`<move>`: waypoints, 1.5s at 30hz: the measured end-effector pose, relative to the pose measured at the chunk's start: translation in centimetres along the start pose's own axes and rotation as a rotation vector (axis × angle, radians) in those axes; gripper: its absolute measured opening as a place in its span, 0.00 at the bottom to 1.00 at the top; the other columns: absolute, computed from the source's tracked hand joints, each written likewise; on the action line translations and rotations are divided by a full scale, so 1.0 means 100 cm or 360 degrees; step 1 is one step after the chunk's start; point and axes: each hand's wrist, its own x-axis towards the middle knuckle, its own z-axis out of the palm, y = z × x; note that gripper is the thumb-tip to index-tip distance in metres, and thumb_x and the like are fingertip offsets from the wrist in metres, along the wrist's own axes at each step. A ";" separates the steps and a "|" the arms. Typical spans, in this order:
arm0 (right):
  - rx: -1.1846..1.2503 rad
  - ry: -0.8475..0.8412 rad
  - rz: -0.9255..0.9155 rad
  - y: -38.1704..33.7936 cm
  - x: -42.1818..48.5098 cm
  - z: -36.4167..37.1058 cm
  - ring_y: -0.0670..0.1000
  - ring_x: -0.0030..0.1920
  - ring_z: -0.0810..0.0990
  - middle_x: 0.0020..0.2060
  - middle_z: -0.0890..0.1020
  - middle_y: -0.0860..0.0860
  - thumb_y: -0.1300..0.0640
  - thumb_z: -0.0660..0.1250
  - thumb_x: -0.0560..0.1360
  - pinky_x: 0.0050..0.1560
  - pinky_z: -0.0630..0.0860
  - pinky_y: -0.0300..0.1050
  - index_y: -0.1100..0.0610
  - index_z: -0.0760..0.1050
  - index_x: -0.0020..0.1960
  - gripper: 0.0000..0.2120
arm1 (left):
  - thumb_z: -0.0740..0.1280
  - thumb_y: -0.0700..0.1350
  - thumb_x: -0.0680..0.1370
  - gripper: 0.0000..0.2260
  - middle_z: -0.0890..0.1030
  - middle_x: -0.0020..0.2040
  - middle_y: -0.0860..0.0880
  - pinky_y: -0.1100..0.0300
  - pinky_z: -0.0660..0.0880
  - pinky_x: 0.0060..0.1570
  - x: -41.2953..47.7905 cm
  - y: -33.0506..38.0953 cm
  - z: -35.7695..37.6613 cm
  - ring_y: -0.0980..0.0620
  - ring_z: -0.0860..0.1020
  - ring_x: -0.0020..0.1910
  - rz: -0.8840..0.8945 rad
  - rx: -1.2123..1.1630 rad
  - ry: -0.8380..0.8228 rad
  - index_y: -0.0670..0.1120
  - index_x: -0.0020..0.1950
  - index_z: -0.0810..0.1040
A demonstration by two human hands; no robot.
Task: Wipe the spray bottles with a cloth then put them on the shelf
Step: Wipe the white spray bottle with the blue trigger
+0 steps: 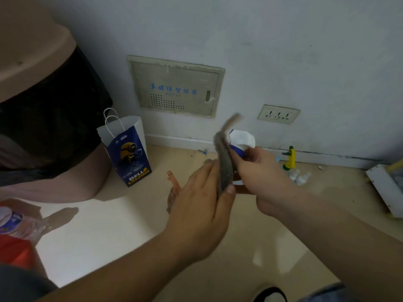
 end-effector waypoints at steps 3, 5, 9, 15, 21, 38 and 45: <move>0.0051 0.0066 -0.0006 0.001 0.002 -0.005 0.55 0.53 0.86 0.54 0.86 0.52 0.53 0.71 0.81 0.47 0.86 0.54 0.53 0.79 0.63 0.11 | 0.54 0.61 0.85 0.12 0.78 0.60 0.54 0.51 0.77 0.58 0.011 -0.007 -0.018 0.52 0.77 0.59 -0.0842 -0.0568 -0.0163 0.63 0.63 0.72; 0.0065 0.0101 -0.0021 -0.002 0.003 -0.012 0.55 0.53 0.85 0.54 0.85 0.51 0.54 0.70 0.81 0.46 0.85 0.51 0.53 0.78 0.61 0.09 | 0.58 0.56 0.85 0.11 0.80 0.56 0.44 0.50 0.77 0.55 0.006 -0.011 -0.029 0.46 0.78 0.55 -0.1345 -0.0884 -0.0240 0.51 0.58 0.76; 0.0162 0.0045 -0.0011 -0.012 0.005 -0.024 0.49 0.44 0.86 0.52 0.86 0.51 0.54 0.69 0.82 0.40 0.84 0.45 0.53 0.79 0.59 0.07 | 0.63 0.54 0.83 0.15 0.83 0.56 0.39 0.42 0.74 0.66 0.009 -0.012 -0.033 0.40 0.80 0.56 -0.1599 -0.1032 -0.0113 0.43 0.59 0.80; 0.0144 -0.0006 -0.0009 -0.012 0.005 -0.022 0.45 0.38 0.86 0.47 0.86 0.49 0.53 0.69 0.83 0.37 0.83 0.43 0.55 0.81 0.60 0.09 | 0.64 0.58 0.81 0.18 0.84 0.53 0.39 0.47 0.81 0.56 0.014 -0.008 -0.033 0.39 0.83 0.51 -0.1641 -0.1162 -0.0058 0.45 0.61 0.79; 0.0079 0.0074 0.0043 -0.012 0.005 -0.024 0.50 0.41 0.85 0.48 0.86 0.52 0.49 0.70 0.81 0.34 0.81 0.41 0.56 0.81 0.58 0.12 | 0.63 0.55 0.82 0.14 0.83 0.49 0.41 0.53 0.79 0.48 0.013 -0.001 -0.031 0.43 0.82 0.47 -0.1512 -0.1175 -0.0150 0.46 0.52 0.80; 0.0036 -0.0305 0.0072 -0.013 0.002 -0.030 0.51 0.46 0.86 0.47 0.88 0.52 0.50 0.70 0.81 0.45 0.82 0.47 0.56 0.86 0.56 0.12 | 0.82 0.48 0.62 0.26 0.86 0.49 0.52 0.52 0.85 0.51 0.009 -0.008 -0.026 0.53 0.85 0.47 -0.0826 -0.0901 -0.0447 0.55 0.58 0.81; -0.0161 -0.0215 0.0054 0.000 -0.004 -0.013 0.57 0.56 0.85 0.54 0.87 0.54 0.47 0.64 0.84 0.61 0.82 0.58 0.54 0.83 0.56 0.14 | 0.60 0.65 0.81 0.15 0.85 0.45 0.54 0.59 0.79 0.46 0.009 0.006 -0.026 0.56 0.84 0.45 -0.0894 -0.0798 -0.0219 0.57 0.54 0.80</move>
